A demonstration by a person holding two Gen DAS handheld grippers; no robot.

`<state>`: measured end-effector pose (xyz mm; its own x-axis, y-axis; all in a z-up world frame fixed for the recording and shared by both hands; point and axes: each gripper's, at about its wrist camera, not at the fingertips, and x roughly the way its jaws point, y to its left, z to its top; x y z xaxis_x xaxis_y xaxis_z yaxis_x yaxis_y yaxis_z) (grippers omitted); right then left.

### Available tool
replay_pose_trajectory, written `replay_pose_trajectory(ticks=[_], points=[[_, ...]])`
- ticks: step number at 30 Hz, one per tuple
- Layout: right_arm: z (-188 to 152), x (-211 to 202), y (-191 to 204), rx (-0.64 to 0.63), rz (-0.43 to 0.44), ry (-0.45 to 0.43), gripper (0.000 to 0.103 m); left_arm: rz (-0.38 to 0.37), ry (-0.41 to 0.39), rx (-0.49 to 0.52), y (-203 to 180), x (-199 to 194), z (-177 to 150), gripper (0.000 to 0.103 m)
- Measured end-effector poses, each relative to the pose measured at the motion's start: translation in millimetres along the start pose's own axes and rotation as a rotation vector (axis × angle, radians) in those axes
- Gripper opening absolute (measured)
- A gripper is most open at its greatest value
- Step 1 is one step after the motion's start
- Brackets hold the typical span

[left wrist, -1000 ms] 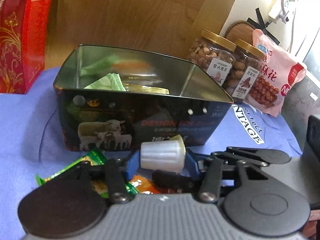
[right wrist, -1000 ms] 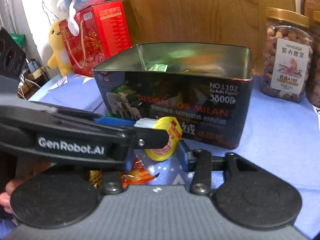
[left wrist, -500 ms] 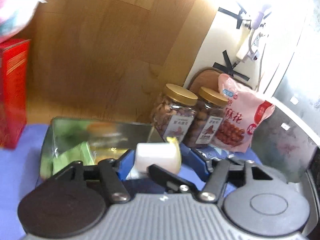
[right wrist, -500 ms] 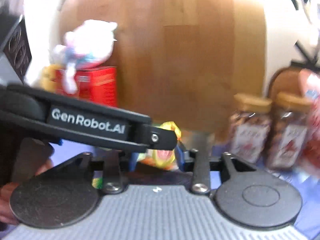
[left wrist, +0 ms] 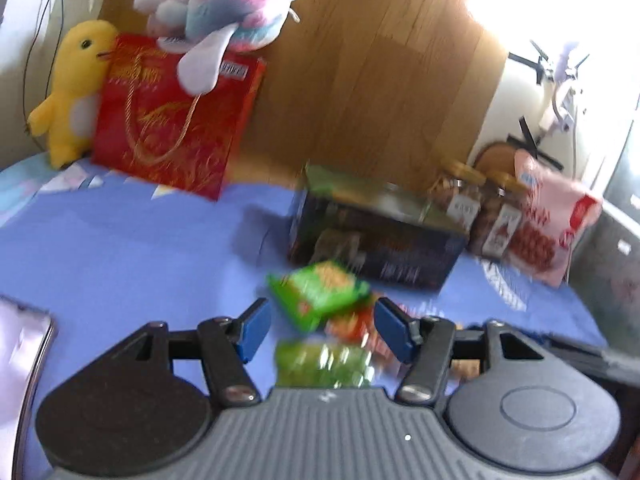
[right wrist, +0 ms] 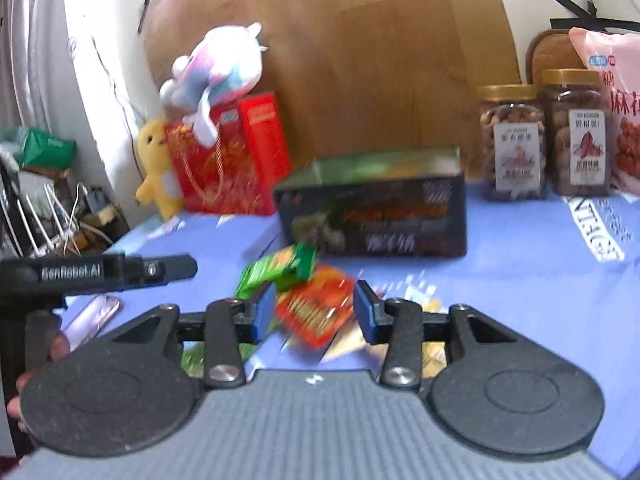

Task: Organize snacks
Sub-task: 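Drop the white cup into the black tin with the left gripper, then grasp the green cracker box with the left gripper, then carry the green cracker box into the black tin and release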

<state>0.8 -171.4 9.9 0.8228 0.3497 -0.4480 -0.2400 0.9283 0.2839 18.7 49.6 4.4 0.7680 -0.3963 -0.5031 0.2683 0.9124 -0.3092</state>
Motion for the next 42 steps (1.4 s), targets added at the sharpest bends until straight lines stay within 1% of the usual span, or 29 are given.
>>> replay_pose_trajectory(ticks=[3,7,10,13,16,18,20,23,25,26,27,29,32,33,35,36,37,38,39,40,42], points=[[-5,2,13,0.018,-0.006,0.017,0.046,-0.009,0.016,-0.003,15,-7,-10,0.058],[-2,0,31,-0.008,-0.018,0.025,0.045,-0.013,0.007,-0.042,39,-15,-9,0.058],[-4,3,34,-0.009,-0.046,0.046,0.044,-0.019,0.003,-0.072,51,-15,-7,0.058],[4,13,33,0.009,-0.065,0.067,0.043,-0.060,0.034,-0.121,63,-6,-2,0.057],[21,29,26,0.028,-0.034,0.085,0.043,-0.100,0.088,-0.186,68,9,8,0.056],[33,48,22,-0.004,0.000,0.136,0.043,-0.115,0.133,-0.235,70,25,17,0.053],[42,67,19,-0.047,0.033,0.182,0.043,-0.117,0.164,-0.251,70,41,25,0.053],[49,87,20,-0.174,0.075,0.242,0.044,-0.152,0.200,-0.283,68,64,35,0.053],[50,93,22,-0.262,0.085,0.258,0.045,-0.150,0.209,-0.293,65,74,38,0.053],[49,96,23,-0.307,0.090,0.262,0.048,-0.144,0.213,-0.291,63,78,39,0.053],[48,98,23,-0.343,0.100,0.272,0.055,-0.141,0.220,-0.288,62,83,39,0.053],[46,104,19,-0.376,0.114,0.293,0.065,-0.135,0.238,-0.291,61,92,38,0.054],[43,115,11,-0.382,0.132,0.327,0.065,-0.149,0.272,-0.311,62,104,36,0.054],[41,119,9,-0.378,0.139,0.334,0.065,-0.154,0.272,-0.310,63,106,36,0.054],[38,125,9,-0.372,0.153,0.336,0.065,-0.148,0.266,-0.298,60,109,37,0.053],[37,126,10,-0.371,0.156,0.333,0.064,-0.152,0.267,-0.293,59,110,37,0.046],[36,125,13,-0.373,0.159,0.325,0.062,-0.157,0.271,-0.289,58,111,35,0.044],[36,122,15,-0.375,0.163,0.322,0.056,-0.164,0.269,-0.294,57,111,35,0.043],[35,121,18,-0.373,0.161,0.321,0.052,-0.169,0.272,-0.299,57,109,35,0.042],[35,118,21,-0.371,0.158,0.317,0.052,-0.165,0.267,-0.299,56,105,36,0.041],[34,113,25,-0.373,0.148,0.301,0.047,-0.158,0.242,-0.282,53,94,35,0.041]])
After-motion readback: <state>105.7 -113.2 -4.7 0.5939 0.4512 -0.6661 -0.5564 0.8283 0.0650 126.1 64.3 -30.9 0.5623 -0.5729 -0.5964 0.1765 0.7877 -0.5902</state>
